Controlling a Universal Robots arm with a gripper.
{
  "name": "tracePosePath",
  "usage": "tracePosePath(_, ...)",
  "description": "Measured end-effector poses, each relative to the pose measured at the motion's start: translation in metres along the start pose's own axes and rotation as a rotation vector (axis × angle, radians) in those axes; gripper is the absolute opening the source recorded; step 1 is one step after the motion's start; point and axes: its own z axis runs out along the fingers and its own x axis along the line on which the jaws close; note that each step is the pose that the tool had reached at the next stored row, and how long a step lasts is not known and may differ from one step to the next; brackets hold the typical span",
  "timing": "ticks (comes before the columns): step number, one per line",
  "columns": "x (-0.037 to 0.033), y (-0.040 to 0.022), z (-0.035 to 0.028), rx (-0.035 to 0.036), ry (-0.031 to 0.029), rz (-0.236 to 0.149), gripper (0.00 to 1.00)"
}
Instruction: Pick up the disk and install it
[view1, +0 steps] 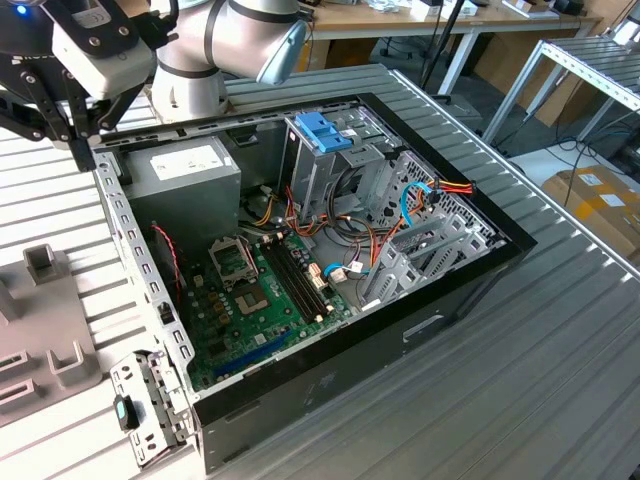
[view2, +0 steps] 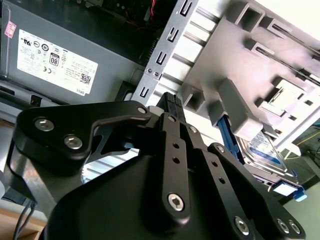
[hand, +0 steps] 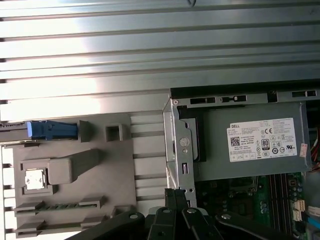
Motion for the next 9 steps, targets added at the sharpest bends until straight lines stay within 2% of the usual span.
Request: tracePosePath(9,0.0033,-0.0003,-0.0001,0.0000,0.0000,0.000,0.11)
